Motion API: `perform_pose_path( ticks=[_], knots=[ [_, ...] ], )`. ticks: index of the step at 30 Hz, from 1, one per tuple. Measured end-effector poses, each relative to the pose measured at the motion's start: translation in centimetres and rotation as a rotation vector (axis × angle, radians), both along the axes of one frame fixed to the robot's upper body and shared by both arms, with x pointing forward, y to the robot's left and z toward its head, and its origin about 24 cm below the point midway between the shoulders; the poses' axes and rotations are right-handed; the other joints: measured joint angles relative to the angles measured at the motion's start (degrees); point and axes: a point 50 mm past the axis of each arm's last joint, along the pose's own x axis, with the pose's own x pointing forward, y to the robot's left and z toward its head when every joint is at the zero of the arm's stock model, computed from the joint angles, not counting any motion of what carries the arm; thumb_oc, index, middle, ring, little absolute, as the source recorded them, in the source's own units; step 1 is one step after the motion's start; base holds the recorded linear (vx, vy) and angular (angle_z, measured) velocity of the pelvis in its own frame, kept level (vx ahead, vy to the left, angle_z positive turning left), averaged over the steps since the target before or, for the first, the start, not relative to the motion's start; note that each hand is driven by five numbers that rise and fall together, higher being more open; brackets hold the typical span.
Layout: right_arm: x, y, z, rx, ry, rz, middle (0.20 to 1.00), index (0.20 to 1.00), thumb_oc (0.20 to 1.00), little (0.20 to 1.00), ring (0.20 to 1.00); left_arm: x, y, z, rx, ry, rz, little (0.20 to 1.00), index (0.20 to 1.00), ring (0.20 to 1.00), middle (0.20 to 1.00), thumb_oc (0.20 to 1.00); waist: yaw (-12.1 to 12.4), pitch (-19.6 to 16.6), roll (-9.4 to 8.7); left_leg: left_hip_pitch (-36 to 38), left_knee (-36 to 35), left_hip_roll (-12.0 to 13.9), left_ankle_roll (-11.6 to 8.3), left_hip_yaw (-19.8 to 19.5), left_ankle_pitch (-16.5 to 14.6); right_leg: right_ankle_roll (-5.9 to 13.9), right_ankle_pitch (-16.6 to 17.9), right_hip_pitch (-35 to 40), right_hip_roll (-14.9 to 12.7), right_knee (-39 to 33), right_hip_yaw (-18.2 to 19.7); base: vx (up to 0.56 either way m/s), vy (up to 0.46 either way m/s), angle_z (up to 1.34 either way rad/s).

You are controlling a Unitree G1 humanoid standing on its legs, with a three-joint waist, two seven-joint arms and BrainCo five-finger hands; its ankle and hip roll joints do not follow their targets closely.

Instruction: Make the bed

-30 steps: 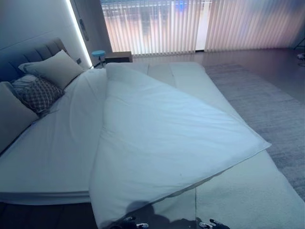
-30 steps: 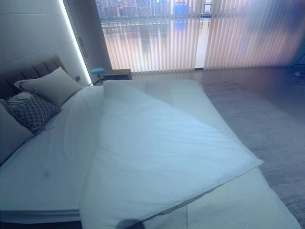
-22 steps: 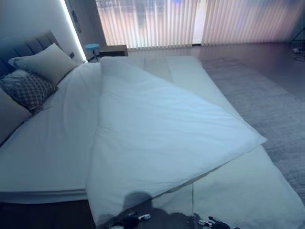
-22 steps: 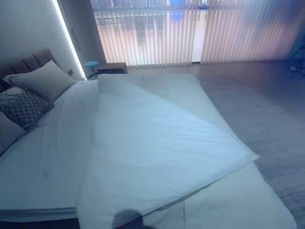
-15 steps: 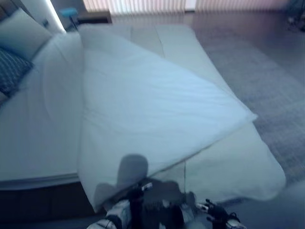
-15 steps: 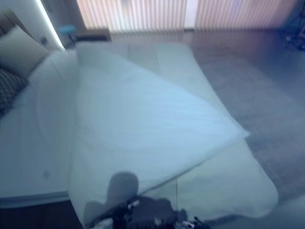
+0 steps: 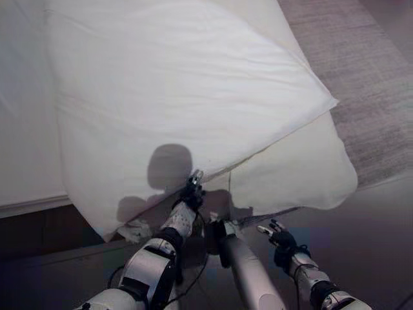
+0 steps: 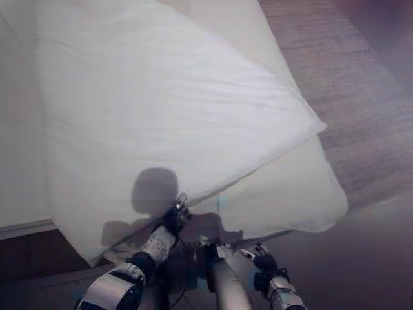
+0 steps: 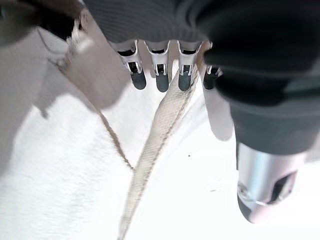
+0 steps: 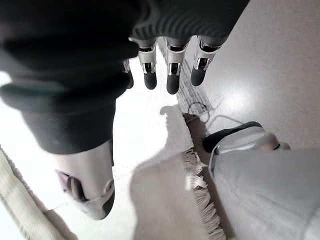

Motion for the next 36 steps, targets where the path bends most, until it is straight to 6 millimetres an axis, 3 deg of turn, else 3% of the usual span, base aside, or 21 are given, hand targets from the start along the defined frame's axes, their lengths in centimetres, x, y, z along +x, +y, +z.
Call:
perform_pose_path(
  ticks=[11,19,29,30,31,32,36],
  knots=[
    [0.9,1.5,1.8,0.037,-0.115,0.027,1.0,1.0,1.0,1.0,1.0,2.5,1.9,3.3,-0.095,-0.057,0.136,1.0,1.0,1.0,1.0,1.0,-2.8,-0.74,-1.63,-8.79,5.06,0.49,0.5,0.23,-1.49,0.94,0.87,-7.58,0.74,1.6,0.72,0.01,0.021,-0.05],
    [1.2,1.7,2.2,0.038,-0.135,0.026,1.0,1.0,1.0,1.0,1.0,3.1,2.8,4.1,-0.153,-0.052,0.213,1.0,1.0,1.0,1.0,1.0,-3.5,-1.69,-3.06,-10.71,5.04,0.75,0.29,0.21,-1.35,0.77,1.05,-9.33,1.02,1.04,0.73,0.0,-0.002,-0.01],
    [0.4,1.8,1.6,0.044,-0.114,0.016,1.0,1.0,1.0,1.0,1.0,3.3,3.0,4.7,-0.205,-0.073,0.252,1.0,1.0,1.0,1.0,1.0,-3.27,-1.9,-3.35,-10.85,4.9,0.69,0.29,0.24,-1.38,0.69,1.12,-9.53,0.91,1.08,0.75,0.0,0.0,0.0],
    [0.3,1.8,1.6,0.047,-0.112,0.011,1.0,1.0,1.0,1.0,1.0,3.4,2.9,4.8,-0.212,-0.083,0.247,0.52,0.52,0.52,0.52,0.52,-3.2,-1.91,-3.34,-10.92,4.83,0.67,0.27,0.28,-1.37,0.68,1.13,-9.65,0.87,1.11,0.75,0.0,0.0,0.0],
    [0.3,1.9,1.5,0.049,-0.11,0.011,1.0,1.0,1.0,1.0,1.0,3.4,2.9,4.8,-0.215,-0.087,0.247,0.329,0.329,0.329,0.329,0.329,-3.16,-1.91,-3.35,-10.99,4.84,0.66,0.28,0.27,-1.36,0.66,1.14,-9.72,0.86,1.15,0.73,0.0,0.0,0.0],
    [0.2,2.0,1.5,0.054,-0.109,0.01,1.0,1.0,1.0,1.0,1.0,3.4,2.9,4.8,-0.223,-0.09,0.25,0.2,0.2,0.2,0.2,0.2,-3.11,-1.99,-3.33,-11.23,4.9,0.66,0.29,0.27,-1.34,0.62,1.19,-9.98,0.87,1.24,0.72,0.0,0.0,0.0],
    [0.2,2.5,1.4,0.065,-0.108,0.01,1.0,1.0,1.0,1.0,1.0,3.3,3.2,4.7,-0.235,-0.092,0.275,0.2,0.2,0.2,0.2,0.2,-2.85,-2.04,-3.32,-12.12,5.14,0.63,0.49,0.31,-1.19,0.59,1.24,-10.97,0.86,1.54,0.74,0.0,0.0,0.0]
  ],
)
